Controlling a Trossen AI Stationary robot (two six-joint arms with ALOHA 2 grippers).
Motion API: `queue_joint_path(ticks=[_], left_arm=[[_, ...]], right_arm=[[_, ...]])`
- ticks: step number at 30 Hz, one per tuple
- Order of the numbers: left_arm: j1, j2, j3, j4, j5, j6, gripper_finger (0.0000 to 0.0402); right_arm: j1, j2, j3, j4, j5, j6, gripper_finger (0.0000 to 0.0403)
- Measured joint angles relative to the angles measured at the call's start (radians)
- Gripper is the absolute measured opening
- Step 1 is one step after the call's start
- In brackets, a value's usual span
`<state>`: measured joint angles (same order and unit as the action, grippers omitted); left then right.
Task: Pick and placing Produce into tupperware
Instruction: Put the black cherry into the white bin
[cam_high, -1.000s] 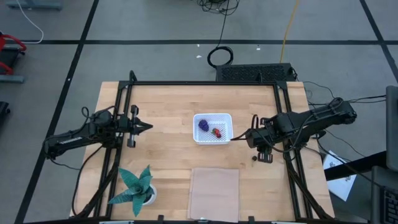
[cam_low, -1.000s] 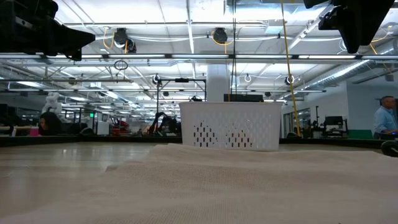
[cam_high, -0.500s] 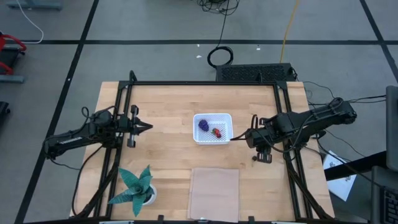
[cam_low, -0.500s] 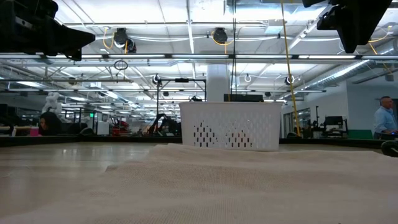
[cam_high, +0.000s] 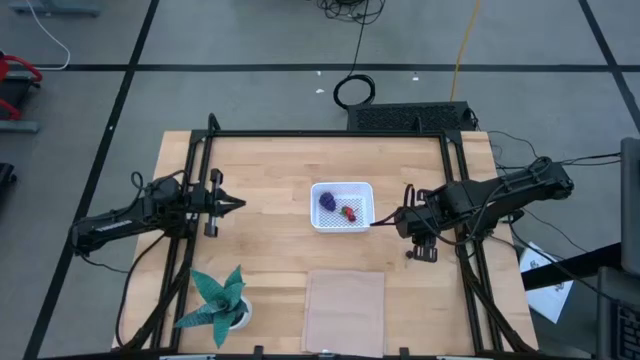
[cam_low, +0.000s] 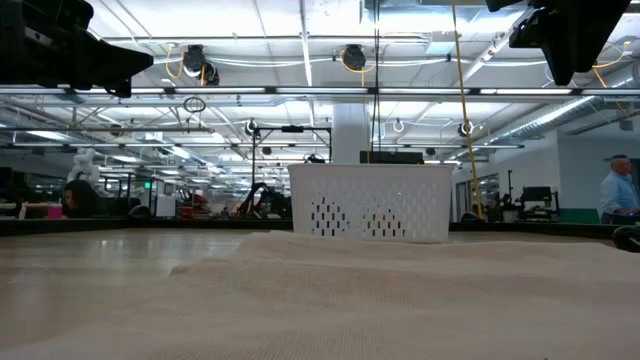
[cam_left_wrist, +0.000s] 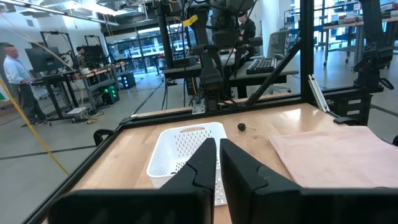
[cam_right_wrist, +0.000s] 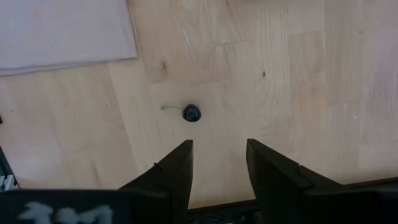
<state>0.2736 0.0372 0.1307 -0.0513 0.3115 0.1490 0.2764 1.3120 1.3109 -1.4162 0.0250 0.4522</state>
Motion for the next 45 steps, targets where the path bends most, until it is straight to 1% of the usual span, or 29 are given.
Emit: queue_joint_path(ticks=[3, 8, 11, 14, 20, 24, 29, 34, 39, 45], left_arm=[[0.0, 0.0, 0.0, 0.0, 0.0, 0.0, 0.0024], [0.0, 0.0, 0.0, 0.0, 0.0, 0.0, 0.0011], [0.0, 0.0, 0.0, 0.0, 0.0, 0.0, 0.0003], [0.0, 0.0, 0.0, 0.0, 0.0, -0.003, 0.0003], [0.0, 0.0, 0.0, 0.0, 0.0, -0.016, 0.0023], [0.0, 0.0, 0.0, 0.0, 0.0, -0.016, 0.0028], [0.0, 0.0, 0.0, 0.0, 0.0, -0.013, 0.0023], [0.0, 0.0, 0.0, 0.0, 0.0, -0.014, 0.0009], [0.0, 0.0, 0.0, 0.0, 0.0, -0.014, 0.0003], [0.0, 0.0, 0.0, 0.0, 0.0, -0.015, 0.0021]], right_arm=[[0.0, 0.0, 0.0, 0.001, 0.0, 0.0, 0.0141], [0.0, 0.0, 0.0, 0.013, 0.0, -0.004, 0.0141], [0.0, 0.0, 0.0, 0.037, 0.0, -0.019, 0.0141], [0.0, 0.0, -0.012, 0.073, 0.0, -0.032, 0.0141], [0.001, 0.0, -0.118, 0.106, -0.001, -0.052, 0.0141], [0.001, 0.0, -0.204, 0.123, -0.004, -0.05, 0.0141], [0.001, 0.0, -0.321, 0.207, -0.031, -0.062, 0.0141], [0.001, 0.0, -0.411, 0.275, -0.032, -0.142, 0.0141], [0.001, 0.0, -0.455, 0.325, -0.051, -0.194, 0.0141], [0.002, 0.0, -0.459, 0.414, -0.057, -0.228, 0.0141]])
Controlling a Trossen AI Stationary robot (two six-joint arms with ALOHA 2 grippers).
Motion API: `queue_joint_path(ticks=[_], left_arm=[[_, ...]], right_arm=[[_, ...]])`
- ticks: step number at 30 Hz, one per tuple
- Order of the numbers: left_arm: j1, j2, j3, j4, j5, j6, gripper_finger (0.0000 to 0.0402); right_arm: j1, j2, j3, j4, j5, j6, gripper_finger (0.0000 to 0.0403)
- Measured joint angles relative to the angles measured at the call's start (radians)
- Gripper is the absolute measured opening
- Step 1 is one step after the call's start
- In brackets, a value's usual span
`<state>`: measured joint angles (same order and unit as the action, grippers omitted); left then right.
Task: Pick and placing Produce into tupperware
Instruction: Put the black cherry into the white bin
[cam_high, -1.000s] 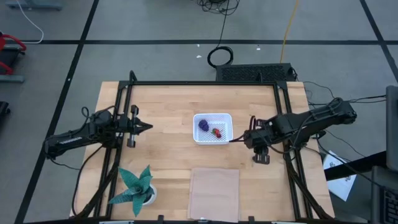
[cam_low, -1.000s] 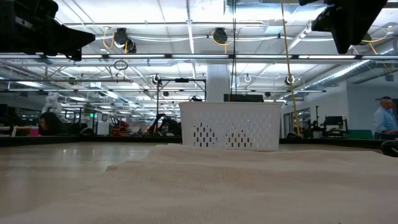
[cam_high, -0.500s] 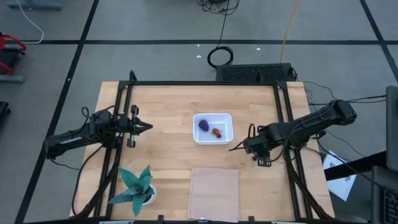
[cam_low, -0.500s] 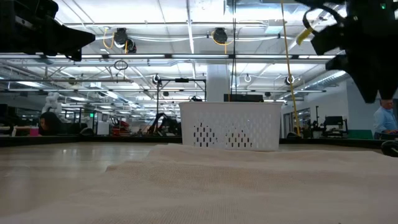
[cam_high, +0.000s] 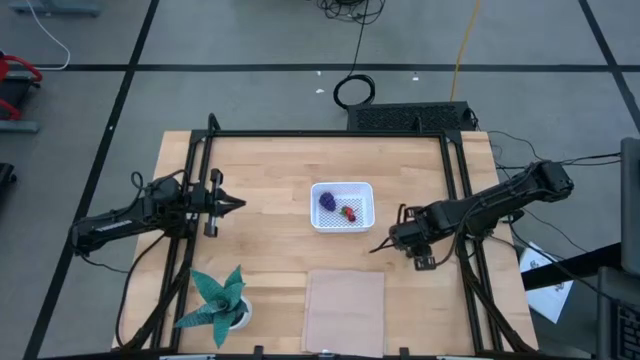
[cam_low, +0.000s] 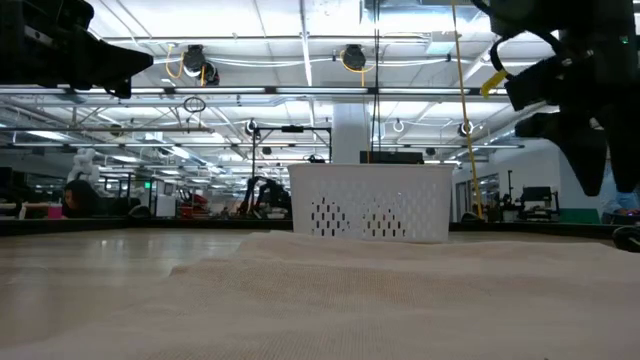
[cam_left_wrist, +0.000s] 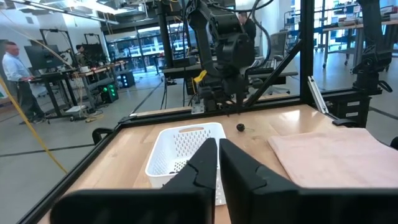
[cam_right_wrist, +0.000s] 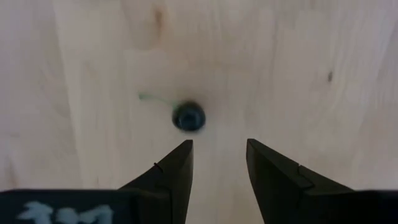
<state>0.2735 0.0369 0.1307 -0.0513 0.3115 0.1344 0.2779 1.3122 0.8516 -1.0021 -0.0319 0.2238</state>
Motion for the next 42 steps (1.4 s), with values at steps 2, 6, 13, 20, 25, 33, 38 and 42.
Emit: queue_joint_path(ticks=[2, 6, 13, 20, 25, 33, 38, 42], left_arm=[[0.0, 0.0, 0.0, 0.0, 0.0, -0.001, 0.0025], [0.0, 0.0, 0.0, 0.0, 0.0, -0.001, 0.0022], [0.0, 0.0, 0.0, 0.0, -0.006, -0.001, 0.0003], [0.0, 0.0, 0.0, 0.0, -0.006, -0.001, 0.0018], [0.0, 0.0, 0.0, 0.0, -0.006, -0.001, 0.0025], [0.0, 0.0, 0.0, -0.001, -0.007, 0.0, 0.0006], [0.0, 0.0, 0.0, -0.001, -0.007, 0.0, 0.0006], [0.0, 0.0, 0.0, -0.001, -0.007, 0.0, 0.002]], right_arm=[[0.004, 0.0, 0.0, 0.029, -0.001, -0.03, 0.0141], [0.023, 0.0, 0.0, 0.064, -0.001, -0.094, 0.0141], [0.065, 0.0, 0.0, 0.103, -0.001, -0.135, 0.0141], [0.095, 0.0, 0.0, 0.138, 0.0, -0.143, 0.0141], [0.111, 0.0, 0.0, 0.155, 0.002, -0.161, 0.0141], [0.11, 0.0, -0.075, 0.233, 0.004, -0.158, 0.0141], [0.109, 0.0, -0.093, 0.231, 0.004, -0.149, 0.0141], [0.108, 0.0, -0.108, 0.232, 0.004, -0.131, 0.0141]])
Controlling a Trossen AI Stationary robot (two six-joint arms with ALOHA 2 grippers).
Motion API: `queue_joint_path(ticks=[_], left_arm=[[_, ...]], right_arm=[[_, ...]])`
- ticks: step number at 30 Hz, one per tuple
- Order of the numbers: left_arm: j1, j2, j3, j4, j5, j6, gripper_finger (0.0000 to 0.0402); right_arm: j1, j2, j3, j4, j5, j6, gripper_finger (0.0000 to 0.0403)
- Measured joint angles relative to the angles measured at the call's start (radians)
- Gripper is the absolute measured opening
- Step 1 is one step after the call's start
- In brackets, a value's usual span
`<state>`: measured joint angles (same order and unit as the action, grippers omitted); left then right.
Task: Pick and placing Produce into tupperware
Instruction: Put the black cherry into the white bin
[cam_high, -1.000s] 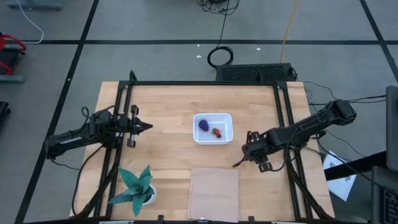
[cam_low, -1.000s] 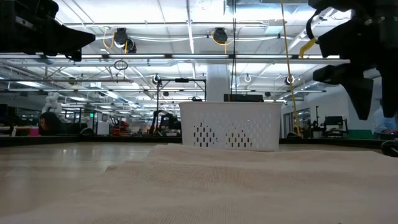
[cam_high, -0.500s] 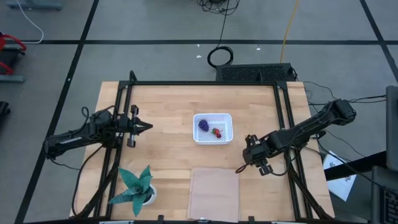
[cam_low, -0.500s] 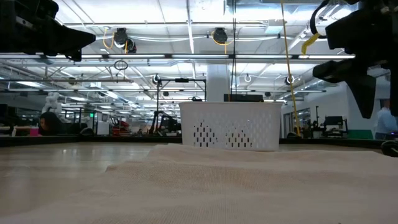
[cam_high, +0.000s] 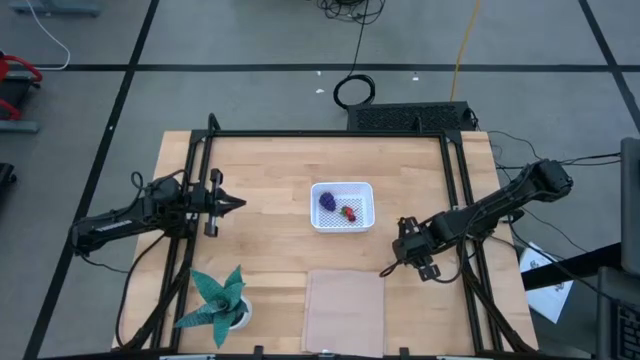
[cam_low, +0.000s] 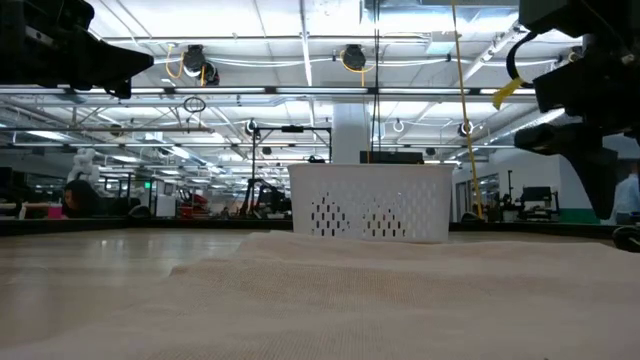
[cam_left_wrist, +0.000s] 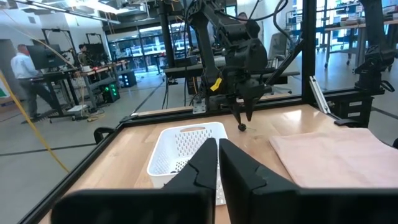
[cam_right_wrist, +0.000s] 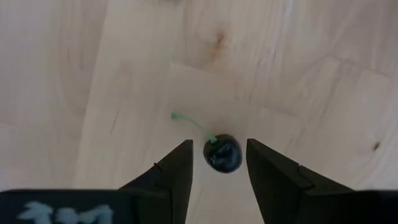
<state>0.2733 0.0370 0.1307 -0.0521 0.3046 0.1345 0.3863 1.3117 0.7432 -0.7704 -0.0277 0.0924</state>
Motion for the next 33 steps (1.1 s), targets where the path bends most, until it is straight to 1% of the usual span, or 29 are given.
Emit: queue_joint_path(ticks=[7, 13, 18, 27, 33], left_arm=[[0.0, 0.0, 0.0, 0.0, 0.0, 0.0, 0.0027], [0.0, 0.0, 0.0, 0.0, 0.0, 0.0, 0.0013], [0.0, 0.0, 0.0, 0.0, 0.0, -0.001, 0.0002], [0.0, 0.0, 0.0, 0.0, 0.0, -0.001, 0.0025], [0.0, 0.0, 0.0, 0.0, 0.0, -0.005, 0.0025]], right_arm=[[0.0, 0.0, -0.03, 0.039, 0.0, 0.027, 0.0152], [-0.001, 0.0, -0.044, 0.059, 0.007, 0.027, 0.0173], [-0.001, 0.0, -0.05, 0.065, 0.008, 0.027, 0.018], [-0.001, 0.0, -0.05, 0.064, 0.009, 0.028, 0.0181], [-0.002, 0.0, -0.05, 0.064, 0.027, 0.035, 0.0181]])
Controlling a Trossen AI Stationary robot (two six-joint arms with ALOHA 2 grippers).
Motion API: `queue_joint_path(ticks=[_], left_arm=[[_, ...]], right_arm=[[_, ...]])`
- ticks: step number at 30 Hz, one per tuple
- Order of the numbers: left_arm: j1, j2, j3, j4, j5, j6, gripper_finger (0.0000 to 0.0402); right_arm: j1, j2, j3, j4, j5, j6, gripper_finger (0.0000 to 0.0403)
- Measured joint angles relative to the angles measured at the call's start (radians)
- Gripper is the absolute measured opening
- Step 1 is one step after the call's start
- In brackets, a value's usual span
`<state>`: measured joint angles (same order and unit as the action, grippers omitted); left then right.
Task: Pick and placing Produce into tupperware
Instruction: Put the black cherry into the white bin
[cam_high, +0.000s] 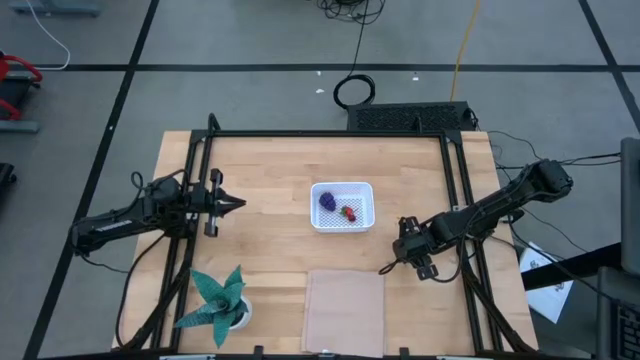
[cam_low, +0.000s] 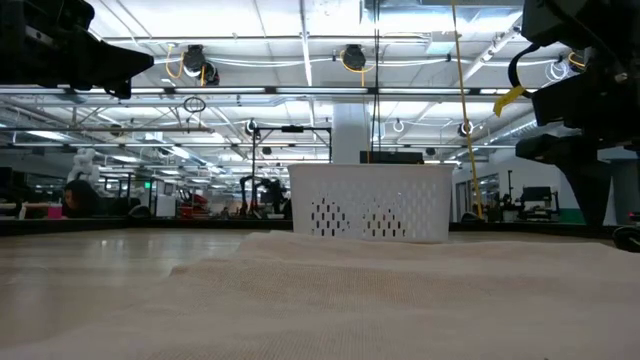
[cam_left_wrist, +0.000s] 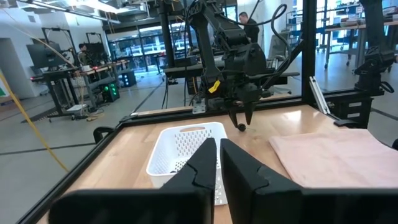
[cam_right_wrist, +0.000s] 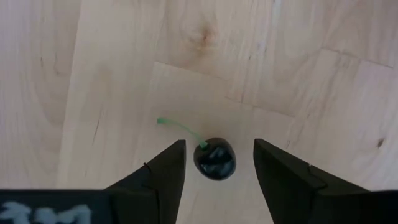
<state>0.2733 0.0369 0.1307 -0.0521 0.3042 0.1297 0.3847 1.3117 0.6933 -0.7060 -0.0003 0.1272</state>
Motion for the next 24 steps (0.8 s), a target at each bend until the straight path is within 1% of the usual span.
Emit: queue_joint_path(ticks=[6, 10, 19, 24], left_arm=[[0.0, 0.0, 0.0, 0.0, 0.0, -0.003, 0.001], [0.0, 0.0, 0.0, 0.0, 0.0, 0.002, 0.0002], [0.0, 0.0, 0.0, 0.0, 0.0, -0.002, 0.0026], [0.0, 0.0, 0.0, 0.0, 0.0, -0.003, 0.0024]], right_arm=[[0.0, 0.0, 0.0, -0.001, -0.001, 0.043, 0.0181], [0.0, 0.0, -0.009, 0.002, -0.003, 0.044, 0.0181], [0.0, 0.0, -0.019, 0.01, -0.005, 0.056, 0.0181], [0.0, 0.0, -0.021, 0.019, -0.005, 0.056, 0.0181]])
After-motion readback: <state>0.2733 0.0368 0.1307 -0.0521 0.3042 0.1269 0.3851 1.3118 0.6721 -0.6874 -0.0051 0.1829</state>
